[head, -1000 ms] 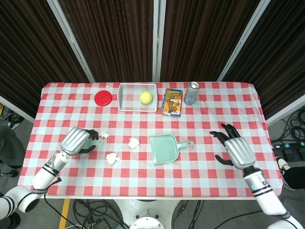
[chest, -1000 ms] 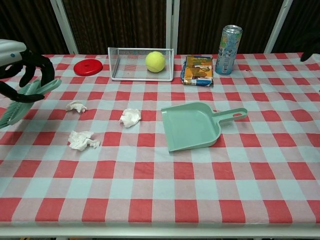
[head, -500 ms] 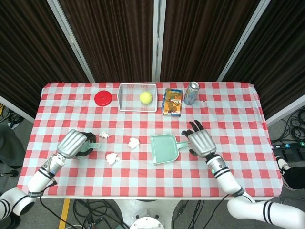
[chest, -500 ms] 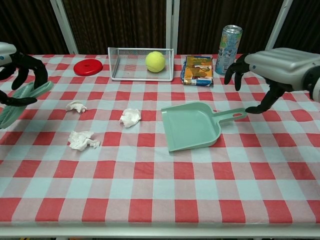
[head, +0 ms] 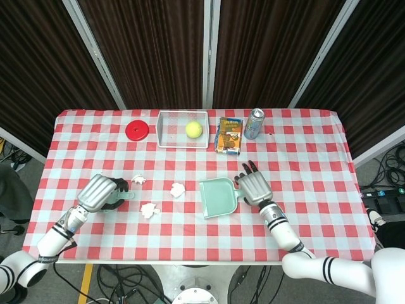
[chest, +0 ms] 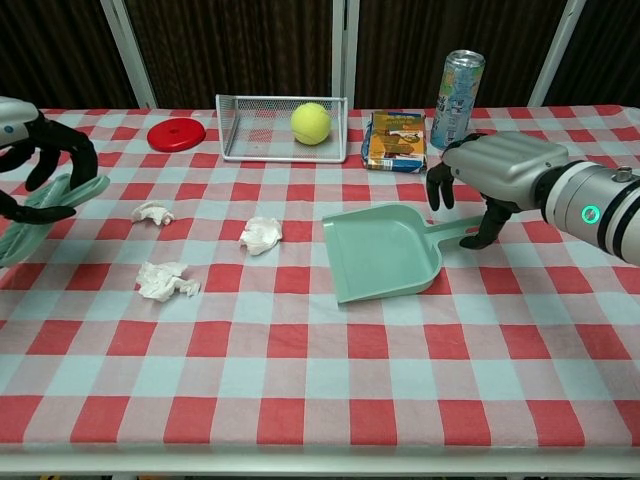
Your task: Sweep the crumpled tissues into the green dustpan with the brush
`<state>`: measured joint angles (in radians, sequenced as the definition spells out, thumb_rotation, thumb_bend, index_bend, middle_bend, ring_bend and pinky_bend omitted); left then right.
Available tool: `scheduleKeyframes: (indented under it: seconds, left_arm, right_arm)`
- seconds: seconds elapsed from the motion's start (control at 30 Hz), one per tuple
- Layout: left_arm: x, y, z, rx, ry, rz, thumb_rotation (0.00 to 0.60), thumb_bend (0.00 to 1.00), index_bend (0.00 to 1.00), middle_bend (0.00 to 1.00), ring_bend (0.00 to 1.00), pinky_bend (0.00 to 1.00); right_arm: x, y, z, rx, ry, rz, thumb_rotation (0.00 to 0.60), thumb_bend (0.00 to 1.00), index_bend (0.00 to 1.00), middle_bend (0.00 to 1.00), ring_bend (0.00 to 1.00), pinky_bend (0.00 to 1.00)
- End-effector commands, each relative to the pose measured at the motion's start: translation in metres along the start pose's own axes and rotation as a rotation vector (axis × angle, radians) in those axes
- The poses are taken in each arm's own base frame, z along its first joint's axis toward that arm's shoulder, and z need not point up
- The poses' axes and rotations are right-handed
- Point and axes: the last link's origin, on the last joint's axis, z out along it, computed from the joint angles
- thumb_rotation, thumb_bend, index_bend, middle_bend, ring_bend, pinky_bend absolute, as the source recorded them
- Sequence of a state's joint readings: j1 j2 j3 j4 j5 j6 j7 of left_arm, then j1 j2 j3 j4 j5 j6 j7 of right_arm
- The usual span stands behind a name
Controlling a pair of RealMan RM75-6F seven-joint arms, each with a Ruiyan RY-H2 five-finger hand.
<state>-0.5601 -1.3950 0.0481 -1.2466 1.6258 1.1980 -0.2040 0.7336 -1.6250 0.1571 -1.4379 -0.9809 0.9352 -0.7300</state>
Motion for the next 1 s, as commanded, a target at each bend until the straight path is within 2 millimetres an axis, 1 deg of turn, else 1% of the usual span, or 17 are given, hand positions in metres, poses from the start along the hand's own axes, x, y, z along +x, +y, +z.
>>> scheduleKeyframes:
  seconds: [0.03,0.4,0.57,1.0]
  left_arm:
    - [-0.0006,0.0003,-0.0005,0.0,-0.002,-0.001,0.6,0.47,0.56,0.58,0.66,0.88]
    - [-0.0014,-0.0013,0.0012,0.003,-0.011,0.001,0.6,0.47,0.56,0.58,0.65,0.88]
    - [-0.0021,-0.0009,0.001,0.002,-0.011,0.0,0.6,0.47,0.56,0.58,0.65,0.88]
    - [-0.0025,-0.0012,0.0028,-0.002,-0.019,0.004,0.6,0.47,0.56,0.58,0.65,0.88]
  right_arm:
    - [-0.0021,-0.0028,0.0022,0.0,-0.002,-0.01,0.6,0.14,0.44,0.4,0.1,0.06]
    - [-0.0066,-0.0016,0.0069,-0.011,-0.014,-0.021,0.6,0.16,0.45,0.43,0.12,0.07]
    - [-0.0069,-0.0025,0.0078,-0.009,-0.012,-0.031,0.6,0.21,0.46,0.45,0.14,0.07]
    - [-0.0036,-0.0045,0.0086,-0.005,-0.014,-0.079,0.6,0.21,0.46,0.47,0.15,0.08]
